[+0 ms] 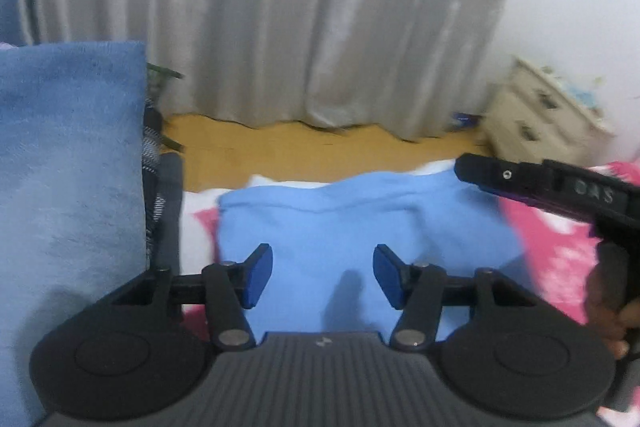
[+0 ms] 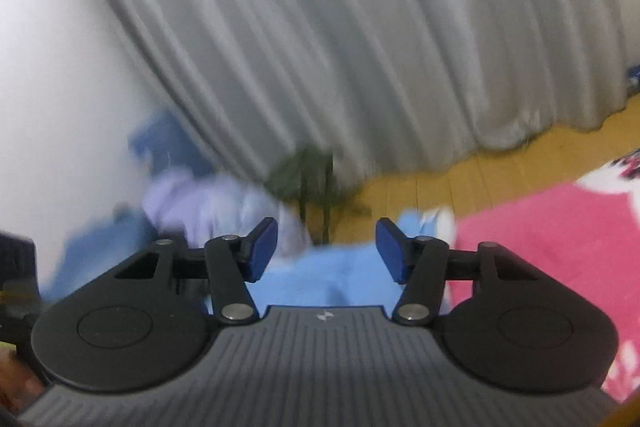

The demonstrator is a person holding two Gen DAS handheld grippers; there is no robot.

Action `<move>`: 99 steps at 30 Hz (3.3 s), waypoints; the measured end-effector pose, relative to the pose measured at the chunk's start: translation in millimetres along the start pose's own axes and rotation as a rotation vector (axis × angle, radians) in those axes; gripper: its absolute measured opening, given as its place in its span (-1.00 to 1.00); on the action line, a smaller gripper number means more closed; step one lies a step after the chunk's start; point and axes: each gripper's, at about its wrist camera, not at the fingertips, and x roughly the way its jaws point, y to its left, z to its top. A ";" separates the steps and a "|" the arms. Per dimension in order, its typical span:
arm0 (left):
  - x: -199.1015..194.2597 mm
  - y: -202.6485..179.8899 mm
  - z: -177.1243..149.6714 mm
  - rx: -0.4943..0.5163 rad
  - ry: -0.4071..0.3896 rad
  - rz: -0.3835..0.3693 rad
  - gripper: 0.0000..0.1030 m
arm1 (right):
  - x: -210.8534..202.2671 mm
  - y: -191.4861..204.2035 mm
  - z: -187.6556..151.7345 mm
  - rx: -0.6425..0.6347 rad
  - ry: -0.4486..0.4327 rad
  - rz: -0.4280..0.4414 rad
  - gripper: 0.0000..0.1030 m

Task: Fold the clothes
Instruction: 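Lower the T-shirt onto the stack and open both grippers, then move both open grippers to the T-shirt's edge on the stack, then pinch the T-shirt edge with the left gripper while the right gripper pinches beside it, straightening it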

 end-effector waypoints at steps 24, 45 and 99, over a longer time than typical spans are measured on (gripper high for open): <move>32.0 -2.2 3.4 -0.058 -0.075 0.069 0.18 | 1.2 -30.8 -5.6 0.126 -0.040 -0.374 -0.37; -55.8 6.3 -58.7 0.310 0.125 -0.335 0.19 | -89.7 22.9 -105.4 -0.121 0.182 -0.300 -0.56; -122.1 8.3 -108.2 0.947 0.121 -0.495 -0.88 | -121.5 -31.7 -91.0 0.383 0.153 -0.342 -0.88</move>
